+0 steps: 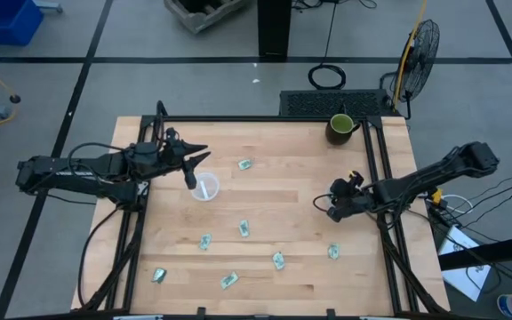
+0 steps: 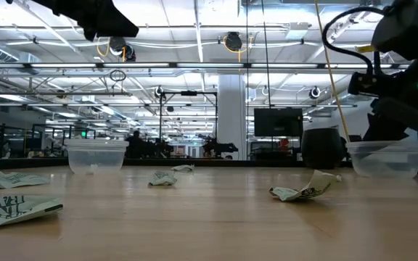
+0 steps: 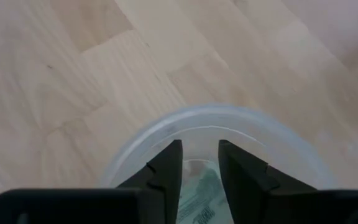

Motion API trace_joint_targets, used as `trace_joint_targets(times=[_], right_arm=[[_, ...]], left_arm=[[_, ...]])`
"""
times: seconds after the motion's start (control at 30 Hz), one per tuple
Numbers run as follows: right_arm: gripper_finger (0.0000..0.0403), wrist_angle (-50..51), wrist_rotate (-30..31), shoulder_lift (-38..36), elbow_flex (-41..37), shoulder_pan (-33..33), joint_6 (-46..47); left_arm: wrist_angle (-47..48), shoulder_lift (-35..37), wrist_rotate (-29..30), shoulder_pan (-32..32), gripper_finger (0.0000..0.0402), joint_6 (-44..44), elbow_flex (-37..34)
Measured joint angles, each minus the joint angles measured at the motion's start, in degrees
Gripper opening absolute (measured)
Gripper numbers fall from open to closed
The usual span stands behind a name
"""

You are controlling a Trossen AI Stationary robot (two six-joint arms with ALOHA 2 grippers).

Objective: Pick and place items into bin
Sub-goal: Put the stevia packet into the right transparent bin, then put the stevia packet into the left transparent bin

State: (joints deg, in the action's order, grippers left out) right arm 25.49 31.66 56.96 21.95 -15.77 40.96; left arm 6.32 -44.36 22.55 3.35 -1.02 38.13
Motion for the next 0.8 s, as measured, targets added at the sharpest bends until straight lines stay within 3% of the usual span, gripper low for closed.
trace_joint_targets(times=[0.17,0.3,0.53,0.8], right_arm=[[0.0104,0.0,-0.2,-3.4,1.5,0.0,-1.9],[0.0101,-2.2,-0.2,-6.9,3.7,0.0,-8.9],[0.0101,-26.7,0.0,-11.0,3.4,0.0,-27.8],[0.01,-53.5,-0.2,-9.4,-3.1,0.0,-43.3]], left_arm=[[-0.2,0.0,0.0,0.0,0.0102,0.0,0.0],[-0.2,0.0,0.0,0.0,0.0102,1.1,0.0],[0.6,-3.9,0.0,0.0,0.0102,5.6,0.0],[-4.3,-23.7,0.6,1.6,0.0102,11.2,0.0]])
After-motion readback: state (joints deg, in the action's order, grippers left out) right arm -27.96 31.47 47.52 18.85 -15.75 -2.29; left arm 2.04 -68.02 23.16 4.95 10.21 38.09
